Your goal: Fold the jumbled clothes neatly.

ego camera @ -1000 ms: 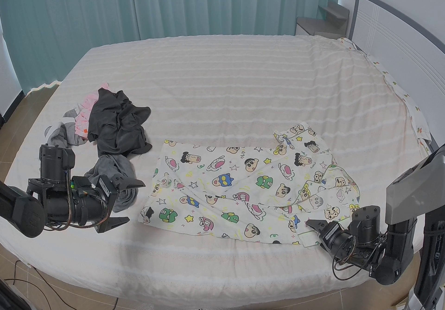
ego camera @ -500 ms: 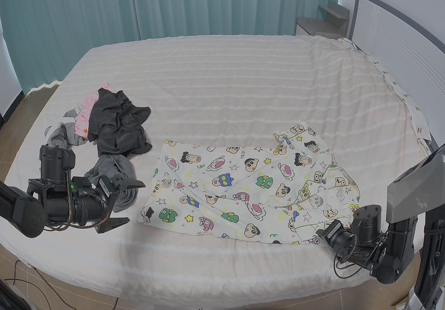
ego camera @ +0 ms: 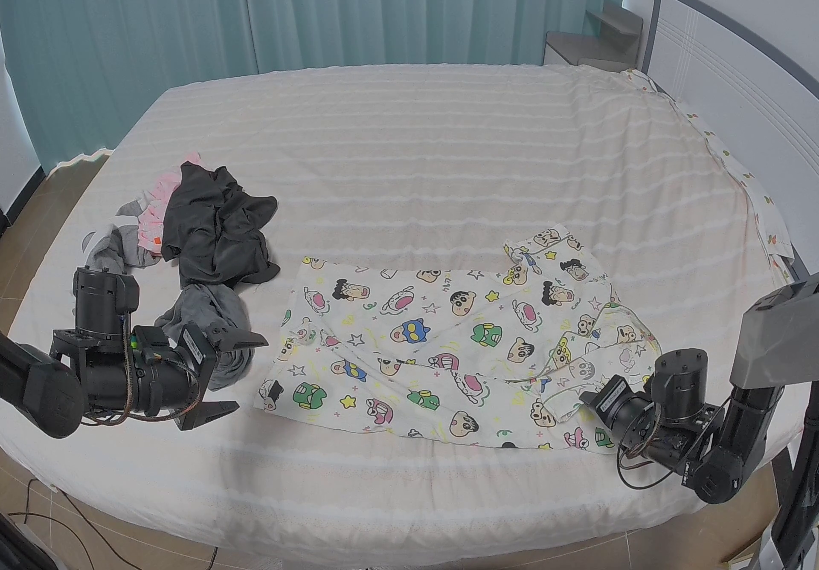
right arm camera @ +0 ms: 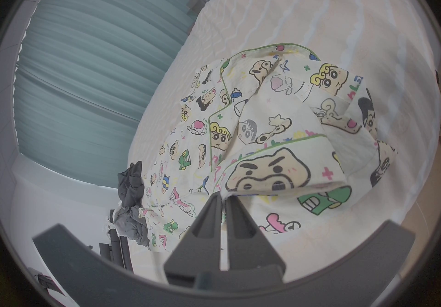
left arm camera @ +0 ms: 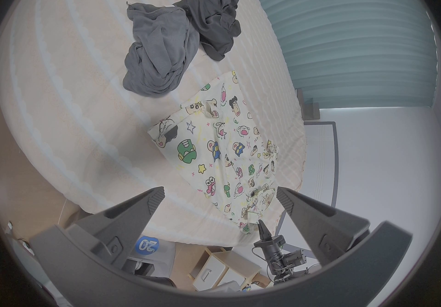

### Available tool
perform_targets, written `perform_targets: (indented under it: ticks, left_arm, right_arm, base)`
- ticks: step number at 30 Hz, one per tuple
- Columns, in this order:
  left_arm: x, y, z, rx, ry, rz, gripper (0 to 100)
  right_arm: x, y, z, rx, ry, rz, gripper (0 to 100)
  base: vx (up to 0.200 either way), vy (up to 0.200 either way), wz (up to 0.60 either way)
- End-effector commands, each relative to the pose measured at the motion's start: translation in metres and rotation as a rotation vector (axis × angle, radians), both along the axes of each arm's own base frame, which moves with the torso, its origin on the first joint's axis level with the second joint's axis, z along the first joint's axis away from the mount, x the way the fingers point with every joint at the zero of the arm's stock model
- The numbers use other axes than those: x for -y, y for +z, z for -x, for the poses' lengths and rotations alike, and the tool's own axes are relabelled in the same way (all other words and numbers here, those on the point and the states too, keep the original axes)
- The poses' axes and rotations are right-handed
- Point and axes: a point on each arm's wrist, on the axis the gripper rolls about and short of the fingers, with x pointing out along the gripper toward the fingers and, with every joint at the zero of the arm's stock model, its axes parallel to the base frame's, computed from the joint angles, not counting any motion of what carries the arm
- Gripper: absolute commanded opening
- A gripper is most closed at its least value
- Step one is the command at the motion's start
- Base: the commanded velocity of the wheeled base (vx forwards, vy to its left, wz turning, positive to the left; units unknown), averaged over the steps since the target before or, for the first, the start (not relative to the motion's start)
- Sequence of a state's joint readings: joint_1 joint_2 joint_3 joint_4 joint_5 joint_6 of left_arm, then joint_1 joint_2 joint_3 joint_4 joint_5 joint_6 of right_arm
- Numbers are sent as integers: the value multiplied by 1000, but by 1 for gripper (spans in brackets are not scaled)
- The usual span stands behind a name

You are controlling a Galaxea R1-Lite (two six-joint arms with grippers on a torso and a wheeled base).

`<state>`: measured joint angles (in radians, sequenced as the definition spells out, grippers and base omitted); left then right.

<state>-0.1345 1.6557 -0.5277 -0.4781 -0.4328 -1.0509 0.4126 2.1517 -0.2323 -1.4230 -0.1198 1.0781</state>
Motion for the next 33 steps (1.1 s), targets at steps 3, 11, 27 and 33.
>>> perform_targets:
  ticks: [3,11,27,33]
  left_arm:
    - [0,-1,-1,-3,1,-1,100]
    - [0,-1,-1,-3,1,-1,100]
    - [0,-1,-1,-3,1,-1,100]
    - [0,-1,-1,-5,1,-1,100]
  right_arm:
    - [0,33,-24,61,-26,-12,0]
    - [2,46,-20,16,-17,26,0]
    - [-5,12,10,-170,94,161,0]
    - [-10,4,17,-206,124,184,0]
  base:
    - [0,0,0]
    - [0,0,0]
    - [0,0,0]
    - [0,0,0]
